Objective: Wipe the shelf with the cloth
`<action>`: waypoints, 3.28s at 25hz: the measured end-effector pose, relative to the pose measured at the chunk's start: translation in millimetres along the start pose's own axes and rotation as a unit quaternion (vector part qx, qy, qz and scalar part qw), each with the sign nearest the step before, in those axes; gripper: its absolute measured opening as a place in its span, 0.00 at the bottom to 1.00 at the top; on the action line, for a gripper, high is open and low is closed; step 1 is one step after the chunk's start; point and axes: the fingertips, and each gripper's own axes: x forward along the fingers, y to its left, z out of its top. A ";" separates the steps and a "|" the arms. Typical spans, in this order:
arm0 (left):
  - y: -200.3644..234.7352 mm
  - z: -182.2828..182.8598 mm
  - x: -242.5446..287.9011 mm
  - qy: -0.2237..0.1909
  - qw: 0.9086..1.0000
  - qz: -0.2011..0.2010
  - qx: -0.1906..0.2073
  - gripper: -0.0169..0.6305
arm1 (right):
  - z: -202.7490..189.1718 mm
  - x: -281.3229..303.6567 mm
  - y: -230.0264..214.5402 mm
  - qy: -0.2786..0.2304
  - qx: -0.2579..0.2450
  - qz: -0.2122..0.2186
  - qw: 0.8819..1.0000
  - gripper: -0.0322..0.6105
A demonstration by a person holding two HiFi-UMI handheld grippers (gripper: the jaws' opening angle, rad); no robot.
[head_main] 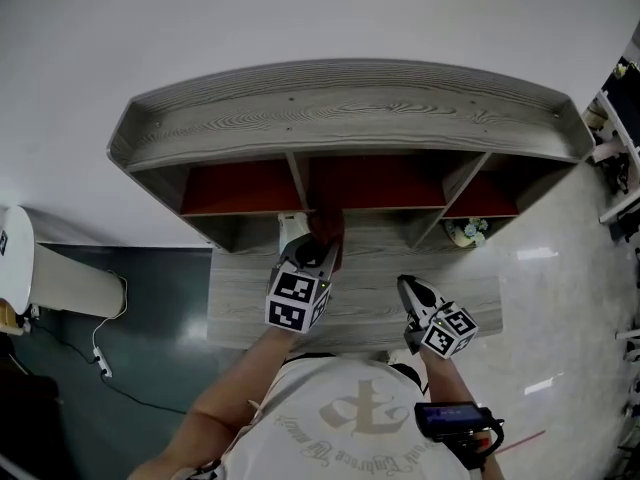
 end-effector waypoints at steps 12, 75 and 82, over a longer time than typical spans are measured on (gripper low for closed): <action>14.9 64.3 40.3 0.022 0.995 0.092 0.035 0.13 | 12.0 -20.9 -26.5 0.003 0.008 0.025 1.000 0.06; -53.7 75.4 188.0 0.139 0.985 0.105 -0.020 0.13 | 31.3 -120.9 -138.0 0.009 0.036 0.051 0.998 0.06; -79.6 81.4 204.3 0.139 0.988 0.070 -0.004 0.13 | 33.7 -144.1 -150.5 0.007 0.038 0.043 0.998 0.06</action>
